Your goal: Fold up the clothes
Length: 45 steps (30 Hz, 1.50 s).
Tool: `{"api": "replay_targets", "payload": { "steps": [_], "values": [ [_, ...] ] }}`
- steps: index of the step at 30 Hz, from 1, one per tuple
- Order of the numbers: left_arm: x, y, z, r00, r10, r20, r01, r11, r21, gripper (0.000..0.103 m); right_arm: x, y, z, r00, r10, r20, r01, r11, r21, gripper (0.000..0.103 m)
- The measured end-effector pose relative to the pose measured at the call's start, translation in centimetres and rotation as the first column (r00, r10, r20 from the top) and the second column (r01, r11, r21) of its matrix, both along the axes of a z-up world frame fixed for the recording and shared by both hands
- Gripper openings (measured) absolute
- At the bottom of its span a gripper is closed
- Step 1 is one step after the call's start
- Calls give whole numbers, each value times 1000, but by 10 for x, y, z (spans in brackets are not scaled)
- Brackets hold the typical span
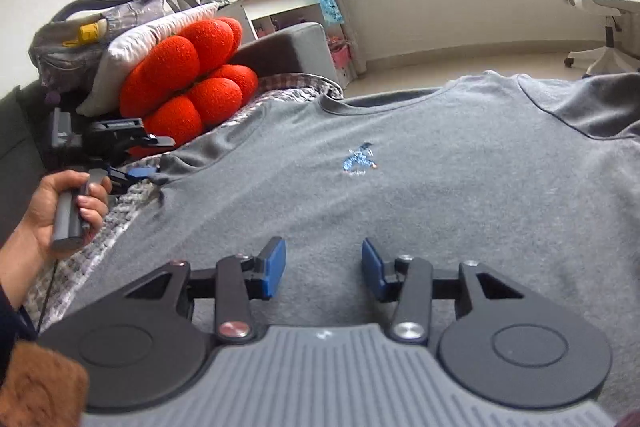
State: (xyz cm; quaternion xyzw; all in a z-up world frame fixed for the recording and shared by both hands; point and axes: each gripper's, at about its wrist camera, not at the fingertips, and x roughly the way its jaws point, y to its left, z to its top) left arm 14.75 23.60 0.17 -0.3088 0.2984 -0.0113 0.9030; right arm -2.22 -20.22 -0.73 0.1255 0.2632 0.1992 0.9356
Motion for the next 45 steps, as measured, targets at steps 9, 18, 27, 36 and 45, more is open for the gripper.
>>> {"api": "replay_targets", "payload": {
  "steps": [9, 18, 27, 36, 45],
  "values": [
    [3, -19, 20, 998, 12, 65, -24, 983, 182, 9, -2, -12, -3, 999, 26, -25, -24, 996, 87, 58],
    [4, -35, 40, 998, -3, 70, -14, 970, 242, 9, -1, -34, -7, 998, 42, -57, -28, 973, 227, 58],
    [6, -32, 36, 999, 11, 41, -21, 968, 249, 9, -2, -42, -10, 997, 51, -65, -31, 959, 281, 58],
    [-9, -56, 62, 989, 2, 145, -31, 979, 199, 4, 0, -41, -9, 997, 50, -65, -29, 957, 288, 58],
    [-19, -124, 86, 967, -190, 170, 160, 972, 174, 4, -2, -42, -10, 997, 43, -62, -23, 956, 293, 58]
  ]
}}
